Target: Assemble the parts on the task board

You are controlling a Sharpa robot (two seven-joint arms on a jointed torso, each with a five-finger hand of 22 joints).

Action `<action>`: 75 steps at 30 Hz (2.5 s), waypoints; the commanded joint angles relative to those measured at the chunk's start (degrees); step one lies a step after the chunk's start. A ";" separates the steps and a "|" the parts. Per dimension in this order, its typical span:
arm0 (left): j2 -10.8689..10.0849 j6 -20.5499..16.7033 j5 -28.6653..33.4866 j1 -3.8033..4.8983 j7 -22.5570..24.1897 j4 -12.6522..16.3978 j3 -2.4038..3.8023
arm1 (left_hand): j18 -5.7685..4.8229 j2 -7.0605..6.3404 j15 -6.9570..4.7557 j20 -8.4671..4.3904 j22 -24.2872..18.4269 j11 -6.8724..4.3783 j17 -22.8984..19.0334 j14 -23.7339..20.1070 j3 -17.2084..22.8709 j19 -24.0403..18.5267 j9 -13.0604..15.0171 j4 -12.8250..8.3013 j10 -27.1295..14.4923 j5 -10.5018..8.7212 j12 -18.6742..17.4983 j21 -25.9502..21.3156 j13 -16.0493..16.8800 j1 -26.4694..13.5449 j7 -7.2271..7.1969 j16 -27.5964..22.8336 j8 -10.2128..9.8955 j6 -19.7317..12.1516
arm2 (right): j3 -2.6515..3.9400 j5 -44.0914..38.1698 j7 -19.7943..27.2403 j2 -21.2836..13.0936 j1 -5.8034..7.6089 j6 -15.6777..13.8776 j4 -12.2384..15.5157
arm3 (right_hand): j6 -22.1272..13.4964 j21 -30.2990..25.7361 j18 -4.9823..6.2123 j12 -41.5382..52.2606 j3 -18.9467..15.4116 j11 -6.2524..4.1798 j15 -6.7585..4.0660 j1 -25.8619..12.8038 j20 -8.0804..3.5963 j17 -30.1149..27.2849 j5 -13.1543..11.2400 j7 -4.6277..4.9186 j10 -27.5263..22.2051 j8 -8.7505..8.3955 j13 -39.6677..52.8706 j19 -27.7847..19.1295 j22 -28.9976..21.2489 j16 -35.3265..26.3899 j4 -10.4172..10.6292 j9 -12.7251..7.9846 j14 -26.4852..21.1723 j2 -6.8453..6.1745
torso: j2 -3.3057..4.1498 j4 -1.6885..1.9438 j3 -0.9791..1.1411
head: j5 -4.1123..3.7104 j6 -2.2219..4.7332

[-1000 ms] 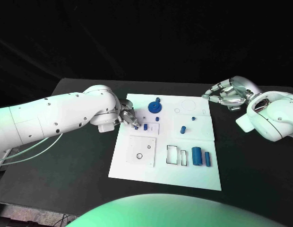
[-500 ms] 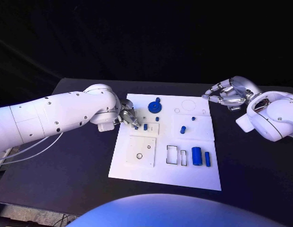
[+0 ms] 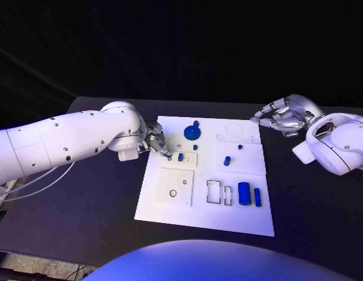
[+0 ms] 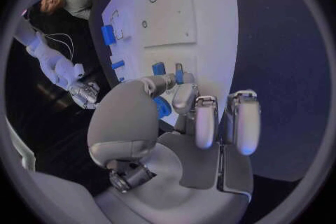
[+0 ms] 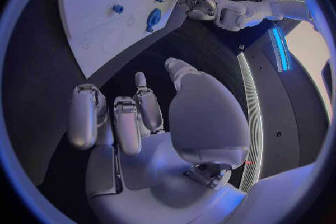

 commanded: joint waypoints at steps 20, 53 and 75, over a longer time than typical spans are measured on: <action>2.24 12.95 11.06 3.30 -2.57 -5.68 0.01 | 0.05 0.31 0.04 -0.25 13.92 0.08 15.09 5.85 10.02 3.95 0.78 -10.22 -0.60 1.44 -0.40 -0.46 -0.54 -0.10 0.04 0.21 0.59 0.36 | 0.00 -0.44 0.03 0.21 -0.03 0.65 -0.11 | -0.35 -0.19 1.04 -0.23 -0.32 -0.12 0.33 -0.10 0.04 11.57 0.35 -0.13 -0.35 0.23 1.18 -0.39 7.94 -0.40 -0.09 0.06 4.94 0.57 | -0.03 -0.03 0.03 | 0.17 0.01; 4.81 12.67 -8.16 3.33 3.76 -4.32 -1.25 | -0.01 -0.18 0.04 -0.30 14.04 0.09 15.09 5.85 9.82 4.10 1.78 -10.86 -0.19 5.07 0.47 -0.24 0.14 -0.55 -0.01 0.21 1.03 0.48 | 0.00 -0.81 0.14 0.36 -0.10 0.67 -0.14 | -0.41 -0.15 1.01 -0.12 -0.50 -0.12 0.33 -0.08 0.04 11.64 0.33 -0.13 -0.27 0.29 1.27 -0.31 8.02 -0.37 -0.08 0.13 4.96 0.63 | 0.05 -0.09 0.00 | 0.44 0.01; 5.36 14.99 -2.15 3.35 2.70 -5.82 -1.55 | -0.01 -0.18 0.05 -0.29 14.03 0.11 15.09 5.85 9.76 4.09 1.82 -10.83 -0.26 5.16 0.30 -0.27 -0.04 -0.62 -0.02 0.21 1.03 0.50 | 0.00 -0.84 0.05 0.44 -0.10 0.60 -0.17 | -0.41 -0.15 1.01 -0.12 -0.50 -0.12 0.33 -0.08 0.04 11.64 0.33 -0.13 -0.27 0.29 1.27 -0.31 8.02 -0.37 -0.08 0.13 4.96 0.63 | -0.01 -0.03 0.05 | 0.42 0.01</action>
